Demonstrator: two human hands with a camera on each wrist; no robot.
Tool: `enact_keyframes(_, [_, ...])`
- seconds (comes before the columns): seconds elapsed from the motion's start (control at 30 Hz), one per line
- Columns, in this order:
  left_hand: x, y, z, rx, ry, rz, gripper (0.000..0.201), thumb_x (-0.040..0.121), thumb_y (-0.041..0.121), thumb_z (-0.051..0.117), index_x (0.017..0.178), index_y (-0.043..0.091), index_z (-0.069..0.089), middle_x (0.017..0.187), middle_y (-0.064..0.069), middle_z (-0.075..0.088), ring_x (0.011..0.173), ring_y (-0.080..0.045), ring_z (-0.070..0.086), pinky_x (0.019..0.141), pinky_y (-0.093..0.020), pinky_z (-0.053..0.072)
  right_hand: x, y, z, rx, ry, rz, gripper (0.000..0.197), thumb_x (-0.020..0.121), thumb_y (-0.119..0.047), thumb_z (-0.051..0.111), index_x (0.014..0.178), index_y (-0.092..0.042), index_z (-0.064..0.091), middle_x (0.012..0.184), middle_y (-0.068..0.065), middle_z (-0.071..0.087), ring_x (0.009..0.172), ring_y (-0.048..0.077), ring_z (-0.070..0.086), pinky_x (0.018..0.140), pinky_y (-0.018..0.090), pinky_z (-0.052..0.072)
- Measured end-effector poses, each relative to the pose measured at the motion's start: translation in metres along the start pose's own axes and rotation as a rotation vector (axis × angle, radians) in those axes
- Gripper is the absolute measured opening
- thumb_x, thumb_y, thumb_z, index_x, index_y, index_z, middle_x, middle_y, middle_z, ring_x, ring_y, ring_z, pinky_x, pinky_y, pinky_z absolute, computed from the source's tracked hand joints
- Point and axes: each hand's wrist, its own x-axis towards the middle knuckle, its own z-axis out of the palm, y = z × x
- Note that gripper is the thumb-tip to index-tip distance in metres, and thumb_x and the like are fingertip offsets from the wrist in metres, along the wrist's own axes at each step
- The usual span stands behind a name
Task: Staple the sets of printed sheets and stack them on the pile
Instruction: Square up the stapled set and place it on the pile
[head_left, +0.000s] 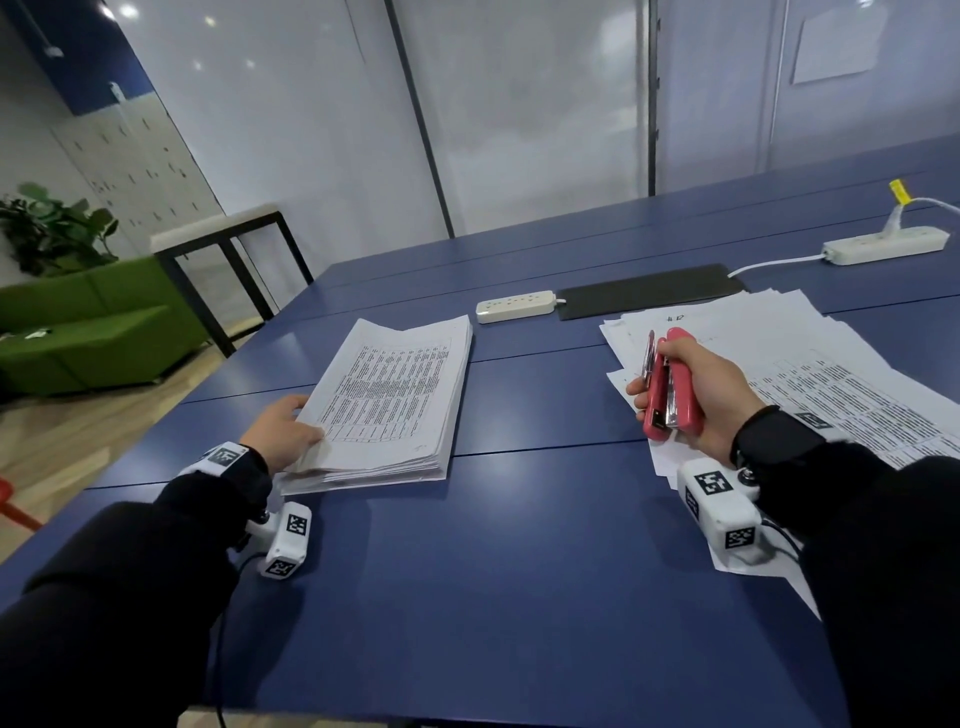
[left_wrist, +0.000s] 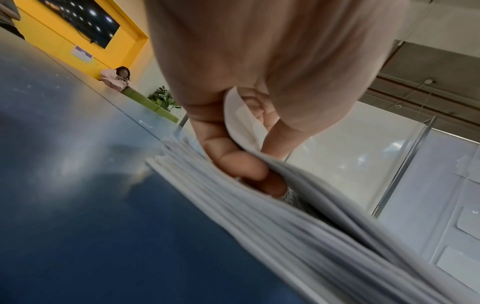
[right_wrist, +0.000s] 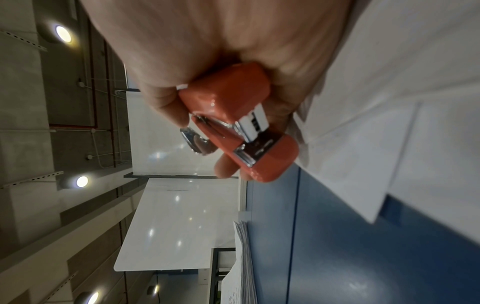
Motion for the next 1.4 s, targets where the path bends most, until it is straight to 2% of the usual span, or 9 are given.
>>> enact_keyframes(0.4, [0.005,0.004,-0.004,0.219,-0.034,0.017,0.036,0.093,0.000,0.062,0.127,0.012,0.066,0.128,-0.016,0.070,0.110,-0.031,0.065,0.097,-0.036,0.050,0.001,0.000,0.001,0.007,-0.005,-0.008,0.030,0.101,-0.030,0.055,0.105,0.000,0.062,0.086,0.023,0.071,0.061,0.026,0.066,0.065,0.039,0.058])
enact_keyframes(0.57, [0.007,0.004,-0.008,0.307,0.003,-0.085,0.059,0.101,0.023,0.065,0.151,0.001,0.044,0.154,-0.020,0.048,0.140,-0.038,0.048,0.113,-0.038,0.039,0.003,0.002,-0.001,0.006,-0.010,-0.008,0.029,0.101,-0.030,0.055,0.103,-0.002,0.062,0.085,0.022,0.071,0.059,0.025,0.067,0.064,0.038,0.059])
enact_keyframes(0.67, [0.006,0.000,-0.009,0.334,-0.031,-0.086,0.014,0.096,0.014,0.068,0.106,0.003,0.068,0.112,-0.020,0.069,0.107,-0.034,0.063,0.087,-0.032,0.049,0.003,0.001,0.000,0.014,-0.024,0.002,0.028,0.101,-0.030,0.055,0.104,-0.003,0.061,0.085,0.022,0.070,0.059,0.024,0.066,0.058,0.034,0.060])
enact_keyframes(0.73, [0.008,-0.002,-0.007,0.336,-0.035,-0.065,0.029,0.094,0.003,0.062,0.068,0.011,0.053,0.072,-0.009,0.054,0.081,-0.028,0.050,0.059,-0.027,0.038,0.003,0.001,0.001,0.018,-0.029,0.002,0.027,0.101,-0.030,0.055,0.103,-0.003,0.060,0.086,0.023,0.069,0.057,0.023,0.066,0.056,0.035,0.060])
enact_keyframes(0.8, [0.004,0.003,-0.008,0.335,-0.036,-0.047,0.039,0.095,0.000,0.057,0.061,0.015,0.044,0.071,-0.008,0.049,0.080,-0.027,0.045,0.058,-0.028,0.035,0.003,0.001,0.000,0.020,-0.029,-0.003,0.029,0.101,-0.030,0.055,0.105,-0.002,0.060,0.085,0.022,0.068,0.056,0.023,0.066,0.055,0.034,0.060])
enact_keyframes(0.9, [0.004,0.007,-0.009,0.347,-0.051,-0.059,0.033,0.100,0.006,0.056,0.069,0.016,0.053,0.092,-0.015,0.059,0.086,-0.028,0.053,0.078,-0.031,0.044,0.004,0.002,0.000,0.022,-0.021,-0.008,0.032,0.100,-0.030,0.056,0.111,0.001,0.059,0.085,0.022,0.069,0.057,0.023,0.067,0.054,0.034,0.060])
enact_keyframes(1.1, [0.008,0.004,-0.008,0.276,-0.073,-0.072,0.029,0.101,0.008,0.057,0.115,-0.015,0.067,0.114,-0.035,0.068,0.085,-0.031,0.057,0.080,-0.038,0.049,0.004,0.002,-0.001,0.019,-0.020,-0.012,0.029,0.101,-0.029,0.055,0.105,-0.001,0.060,0.084,0.022,0.068,0.058,0.024,0.066,0.056,0.035,0.060])
enact_keyframes(1.23, [0.003,0.006,-0.009,0.206,-0.046,-0.111,0.030,0.100,0.010,0.060,0.117,-0.013,0.068,0.120,-0.035,0.067,0.107,-0.049,0.067,0.083,-0.043,0.052,0.004,0.002,-0.002,0.026,-0.010,0.000,0.029,0.100,-0.029,0.055,0.106,-0.001,0.060,0.085,0.022,0.068,0.059,0.024,0.066,0.056,0.035,0.060])
enact_keyframes(1.4, [-0.018,0.031,-0.009,0.297,0.022,-0.005,0.051,0.102,0.033,0.062,0.144,0.004,0.055,0.149,-0.018,0.055,0.135,-0.036,0.053,0.106,-0.041,0.041,-0.004,-0.001,0.004,0.008,0.033,0.019,0.027,0.103,-0.028,0.053,0.099,-0.002,0.059,0.078,0.019,0.067,0.057,0.023,0.066,0.055,0.034,0.059])
